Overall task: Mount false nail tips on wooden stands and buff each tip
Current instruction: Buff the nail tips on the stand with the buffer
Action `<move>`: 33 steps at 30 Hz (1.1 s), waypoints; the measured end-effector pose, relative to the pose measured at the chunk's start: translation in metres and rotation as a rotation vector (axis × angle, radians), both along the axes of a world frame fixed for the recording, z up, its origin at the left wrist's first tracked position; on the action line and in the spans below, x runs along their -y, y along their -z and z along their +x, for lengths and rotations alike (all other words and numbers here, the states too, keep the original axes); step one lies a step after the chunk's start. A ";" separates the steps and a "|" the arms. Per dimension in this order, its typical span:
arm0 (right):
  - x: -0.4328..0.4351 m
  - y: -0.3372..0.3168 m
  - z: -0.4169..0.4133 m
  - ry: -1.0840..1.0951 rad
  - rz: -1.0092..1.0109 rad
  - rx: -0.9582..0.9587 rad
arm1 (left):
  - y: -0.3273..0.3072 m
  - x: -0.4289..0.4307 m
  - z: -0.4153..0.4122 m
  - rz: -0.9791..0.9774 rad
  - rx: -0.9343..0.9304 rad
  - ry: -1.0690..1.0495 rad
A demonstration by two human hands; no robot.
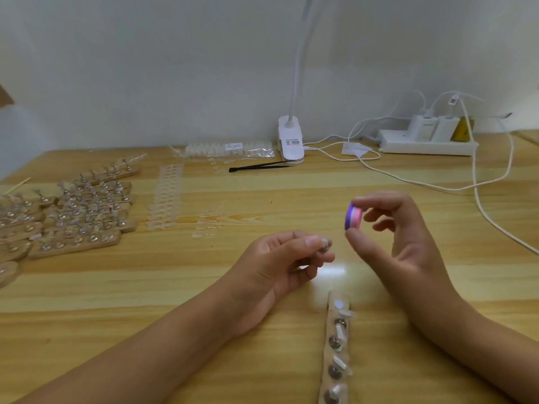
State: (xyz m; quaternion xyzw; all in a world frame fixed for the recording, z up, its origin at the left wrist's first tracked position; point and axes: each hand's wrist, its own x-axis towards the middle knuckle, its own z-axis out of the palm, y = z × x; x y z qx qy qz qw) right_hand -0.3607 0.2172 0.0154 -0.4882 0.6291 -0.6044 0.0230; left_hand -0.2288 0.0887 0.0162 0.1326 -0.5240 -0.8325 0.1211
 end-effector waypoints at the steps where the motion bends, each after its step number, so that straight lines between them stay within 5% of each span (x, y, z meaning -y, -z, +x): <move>1: 0.001 -0.001 -0.002 -0.017 0.002 0.122 | 0.000 0.000 0.000 0.027 -0.004 -0.015; 5: 0.011 -0.004 -0.013 0.000 0.021 0.343 | -0.003 0.002 0.000 0.176 -0.029 -0.045; 13: 0.000 0.000 -0.015 -0.094 -0.018 -0.250 | -0.001 0.006 0.000 0.251 -0.028 -0.039; 33: 0.003 0.003 -0.007 -0.148 -0.073 -0.344 | 0.001 -0.003 0.000 -0.006 -0.009 -0.099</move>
